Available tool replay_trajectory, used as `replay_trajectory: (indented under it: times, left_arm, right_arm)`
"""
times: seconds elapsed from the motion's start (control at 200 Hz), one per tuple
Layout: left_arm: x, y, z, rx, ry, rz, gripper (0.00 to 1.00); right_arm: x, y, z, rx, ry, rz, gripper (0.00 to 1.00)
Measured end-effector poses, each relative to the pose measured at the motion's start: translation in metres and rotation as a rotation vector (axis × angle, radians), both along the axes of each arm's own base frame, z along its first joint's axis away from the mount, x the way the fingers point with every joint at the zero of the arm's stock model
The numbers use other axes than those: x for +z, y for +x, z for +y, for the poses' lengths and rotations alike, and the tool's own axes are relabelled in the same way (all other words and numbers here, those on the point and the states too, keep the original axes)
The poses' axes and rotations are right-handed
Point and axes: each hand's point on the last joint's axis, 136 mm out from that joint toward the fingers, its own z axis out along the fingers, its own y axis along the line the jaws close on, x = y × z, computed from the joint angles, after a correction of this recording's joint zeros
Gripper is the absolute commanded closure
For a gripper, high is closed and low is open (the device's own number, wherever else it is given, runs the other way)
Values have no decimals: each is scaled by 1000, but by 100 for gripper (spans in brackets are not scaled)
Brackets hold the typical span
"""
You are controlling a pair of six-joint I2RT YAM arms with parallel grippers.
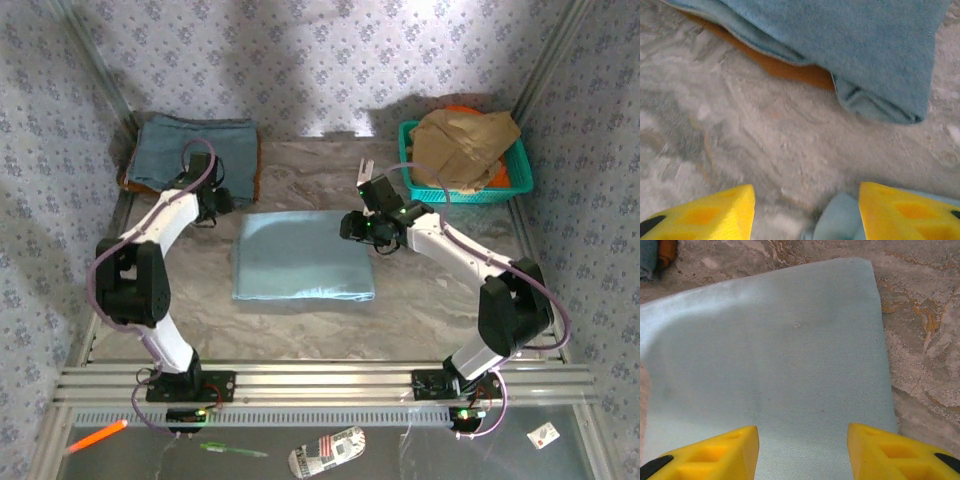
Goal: Fold and stack the trousers
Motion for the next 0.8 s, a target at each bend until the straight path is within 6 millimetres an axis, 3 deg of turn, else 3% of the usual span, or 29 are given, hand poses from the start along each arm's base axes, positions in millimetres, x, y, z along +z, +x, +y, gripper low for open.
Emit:
replay_trajectory:
  times: [0.285, 0.57, 0.735, 0.799]
  left_arm:
    - [-54, 41, 18, 24, -38, 10, 49]
    - [-83, 85, 22, 29, -80, 11, 52]
    - [-85, 97, 17, 33, -114, 22, 92]
    - [-84, 99, 17, 47, -130, 18, 100]
  right_arm:
    - [-17, 0, 9, 32, 13, 45, 48]
    - [-25, 3, 5, 40, 8, 62, 48]
    - [-29, 3, 4, 45, 5, 73, 48]
    - [-29, 3, 4, 46, 6, 75, 48]
